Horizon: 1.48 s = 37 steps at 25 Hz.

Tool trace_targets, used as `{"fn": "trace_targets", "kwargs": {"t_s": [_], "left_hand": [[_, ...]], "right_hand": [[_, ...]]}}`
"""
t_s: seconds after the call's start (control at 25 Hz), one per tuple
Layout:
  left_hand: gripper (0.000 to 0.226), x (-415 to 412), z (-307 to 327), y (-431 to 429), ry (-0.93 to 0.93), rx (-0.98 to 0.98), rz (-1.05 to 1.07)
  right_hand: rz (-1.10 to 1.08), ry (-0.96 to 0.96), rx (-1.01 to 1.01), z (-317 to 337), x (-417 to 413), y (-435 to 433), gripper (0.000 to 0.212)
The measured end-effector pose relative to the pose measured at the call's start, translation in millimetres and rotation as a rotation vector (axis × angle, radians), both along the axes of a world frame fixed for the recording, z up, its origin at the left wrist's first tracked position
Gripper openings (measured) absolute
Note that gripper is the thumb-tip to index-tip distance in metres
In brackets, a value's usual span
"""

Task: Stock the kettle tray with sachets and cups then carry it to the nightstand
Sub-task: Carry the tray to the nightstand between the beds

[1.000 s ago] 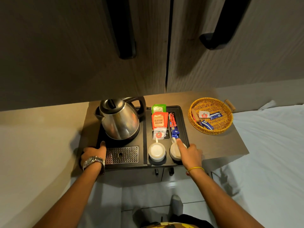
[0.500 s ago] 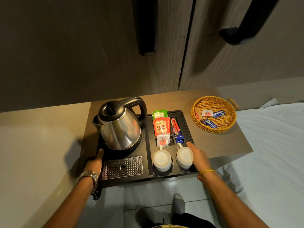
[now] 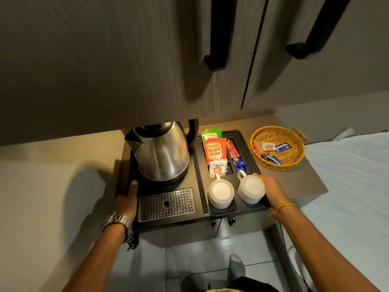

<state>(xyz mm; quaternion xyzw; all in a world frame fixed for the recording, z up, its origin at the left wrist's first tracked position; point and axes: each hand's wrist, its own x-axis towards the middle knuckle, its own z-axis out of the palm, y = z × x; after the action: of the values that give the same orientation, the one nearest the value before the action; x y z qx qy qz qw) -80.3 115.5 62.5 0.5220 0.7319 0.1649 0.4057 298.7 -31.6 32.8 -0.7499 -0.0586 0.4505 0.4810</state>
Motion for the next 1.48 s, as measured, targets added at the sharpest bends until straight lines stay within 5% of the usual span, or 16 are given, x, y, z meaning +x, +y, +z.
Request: {"fn": "trace_targets", "kwargs": {"t_s": [0.2, 0.48, 0.84, 1.16, 1.48], "left_hand": [[0.078, 52, 21, -7, 0.098, 0.11, -0.235], [0.084, 208, 36, -73, 0.095, 0.132, -0.779], [0.082, 370, 36, -326, -0.049, 0.134, -1.61], [0.074, 421, 35, -504, -0.059, 0.157, -1.88], [0.07, 515, 4, -674, -0.042, 0.117, -1.85]], "right_hand": [[-0.222, 0.026, 0.082, 27, 13, -73, 0.021], [-0.774, -0.017, 0.066, 70, 4, -290, 0.036], [-1.571, -0.183, -0.022, 80, -139, -561, 0.03], [-1.843, -0.167, -0.015, 55, -197, -687, 0.027], [-1.865, -0.15, -0.048, 14, -99, -863, 0.043]]}}
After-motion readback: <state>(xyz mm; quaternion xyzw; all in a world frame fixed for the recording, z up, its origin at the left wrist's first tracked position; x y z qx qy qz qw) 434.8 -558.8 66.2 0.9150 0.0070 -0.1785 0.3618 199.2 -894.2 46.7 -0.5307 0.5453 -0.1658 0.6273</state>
